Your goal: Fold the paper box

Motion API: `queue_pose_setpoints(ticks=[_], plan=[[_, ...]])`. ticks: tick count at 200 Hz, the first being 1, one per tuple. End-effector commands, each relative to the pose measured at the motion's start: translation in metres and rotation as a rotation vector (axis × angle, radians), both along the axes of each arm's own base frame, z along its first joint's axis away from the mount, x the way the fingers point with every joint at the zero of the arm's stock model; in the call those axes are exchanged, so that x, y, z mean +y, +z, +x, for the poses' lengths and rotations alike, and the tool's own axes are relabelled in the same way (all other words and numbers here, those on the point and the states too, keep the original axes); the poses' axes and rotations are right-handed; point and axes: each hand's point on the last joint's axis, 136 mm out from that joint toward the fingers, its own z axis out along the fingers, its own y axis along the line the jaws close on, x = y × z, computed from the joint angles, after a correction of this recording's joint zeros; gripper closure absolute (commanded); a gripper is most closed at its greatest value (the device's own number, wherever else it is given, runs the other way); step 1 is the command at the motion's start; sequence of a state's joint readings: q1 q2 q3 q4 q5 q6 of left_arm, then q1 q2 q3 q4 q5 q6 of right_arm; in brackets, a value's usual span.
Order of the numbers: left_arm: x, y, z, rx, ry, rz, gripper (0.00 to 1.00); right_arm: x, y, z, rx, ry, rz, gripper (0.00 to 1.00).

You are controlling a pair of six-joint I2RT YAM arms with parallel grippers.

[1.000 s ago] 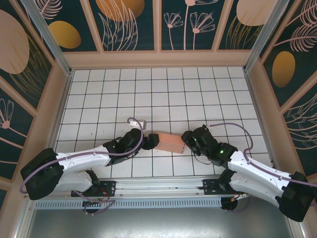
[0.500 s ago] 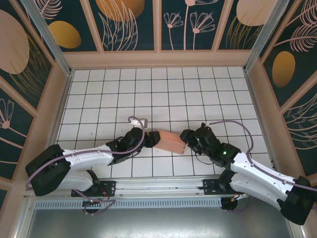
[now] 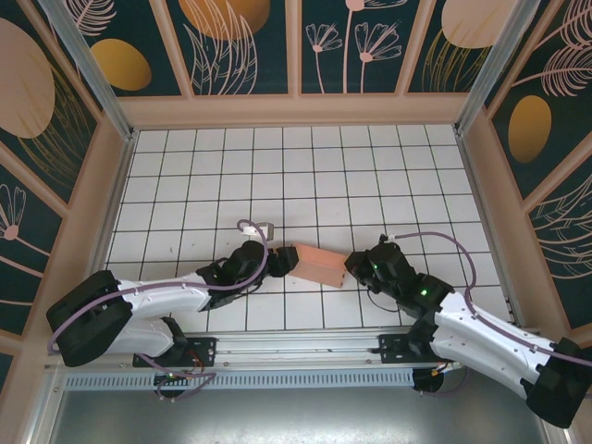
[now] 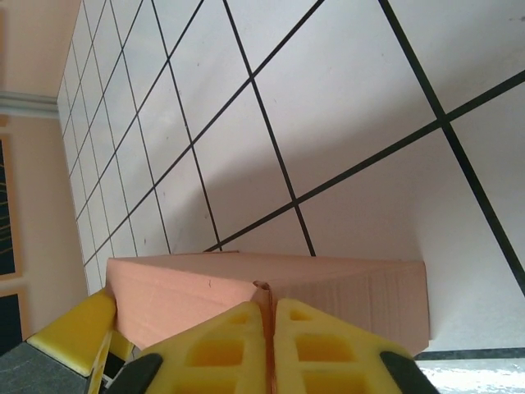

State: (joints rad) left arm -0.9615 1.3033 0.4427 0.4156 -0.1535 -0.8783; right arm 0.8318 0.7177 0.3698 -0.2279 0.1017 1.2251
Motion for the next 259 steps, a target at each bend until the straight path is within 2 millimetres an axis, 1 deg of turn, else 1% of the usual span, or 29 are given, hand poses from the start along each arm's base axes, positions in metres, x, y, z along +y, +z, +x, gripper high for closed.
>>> queue_pose_setpoints(ticks=[1, 6, 15, 27, 42, 56, 75, 80, 87, 102, 110, 124, 142, 145, 151, 172, 187, 212, 240, 259], plan=[[0.030, -0.062, -0.027, 0.147, -0.027, 0.197, 0.45, -0.002, -0.011, -0.005, 0.014, 0.039, -0.045, 0.77], [0.030, -0.062, -0.027, 0.146, -0.028, 0.196, 0.45, 0.000, -0.007, -0.004, 0.004, 0.046, -0.041, 0.72], [0.029, -0.061, -0.027, 0.146, -0.030, 0.194, 0.46, 0.004, -0.002, -0.002, -0.018, 0.058, -0.039, 0.65], [0.028, -0.061, -0.028, 0.143, -0.036, 0.190, 0.50, 0.007, 0.001, -0.001, -0.036, 0.070, -0.036, 0.60], [0.027, -0.060, -0.028, 0.142, -0.040, 0.188, 0.51, 0.012, 0.000, -0.001, -0.041, 0.089, -0.026, 0.53], [0.027, -0.060, -0.028, 0.142, -0.042, 0.187, 0.50, 0.014, -0.005, -0.003, -0.027, 0.100, -0.032, 0.49], [0.028, -0.060, -0.029, 0.140, -0.040, 0.184, 0.51, 0.005, -0.019, -0.007, 0.011, 0.078, -0.071, 0.50], [0.028, -0.060, -0.028, 0.139, -0.039, 0.184, 0.50, 0.003, -0.023, -0.008, 0.016, 0.073, -0.078, 0.50], [0.029, -0.061, -0.029, 0.141, -0.038, 0.183, 0.51, 0.000, -0.026, -0.010, 0.020, 0.066, -0.085, 0.55], [0.029, -0.060, -0.029, 0.141, -0.039, 0.180, 0.54, -0.007, -0.033, -0.012, 0.031, 0.044, -0.092, 0.74], [0.028, -0.060, -0.029, 0.140, -0.042, 0.178, 0.55, -0.009, -0.033, -0.012, 0.030, 0.038, -0.087, 0.80], [0.027, -0.059, -0.030, 0.138, -0.045, 0.175, 0.58, -0.010, -0.030, -0.012, 0.017, 0.034, -0.079, 0.84], [0.026, -0.057, -0.029, 0.133, -0.049, 0.173, 0.59, -0.010, -0.023, -0.010, -0.006, 0.040, -0.083, 0.85], [0.026, -0.057, -0.029, 0.133, -0.050, 0.176, 0.59, -0.009, -0.021, -0.009, -0.012, 0.043, -0.083, 0.83], [0.026, -0.058, -0.029, 0.133, -0.052, 0.177, 0.59, -0.007, -0.017, -0.008, -0.022, 0.051, -0.083, 0.77], [0.024, -0.056, -0.028, 0.128, -0.056, 0.179, 0.59, 0.001, -0.006, -0.004, -0.057, 0.086, -0.090, 0.46], [0.023, -0.057, -0.028, 0.129, -0.061, 0.180, 0.59, 0.011, 0.002, -0.001, -0.084, 0.120, -0.083, 0.30], [0.023, -0.057, -0.028, 0.130, -0.064, 0.182, 0.59, 0.023, 0.001, 0.003, -0.080, 0.153, -0.095, 0.20], [0.022, -0.057, -0.028, 0.130, -0.066, 0.180, 0.59, 0.033, -0.007, 0.003, -0.046, 0.186, -0.128, 0.17], [0.021, -0.057, -0.028, 0.130, -0.068, 0.183, 0.59, 0.033, -0.015, 0.000, -0.014, 0.195, -0.150, 0.16]])
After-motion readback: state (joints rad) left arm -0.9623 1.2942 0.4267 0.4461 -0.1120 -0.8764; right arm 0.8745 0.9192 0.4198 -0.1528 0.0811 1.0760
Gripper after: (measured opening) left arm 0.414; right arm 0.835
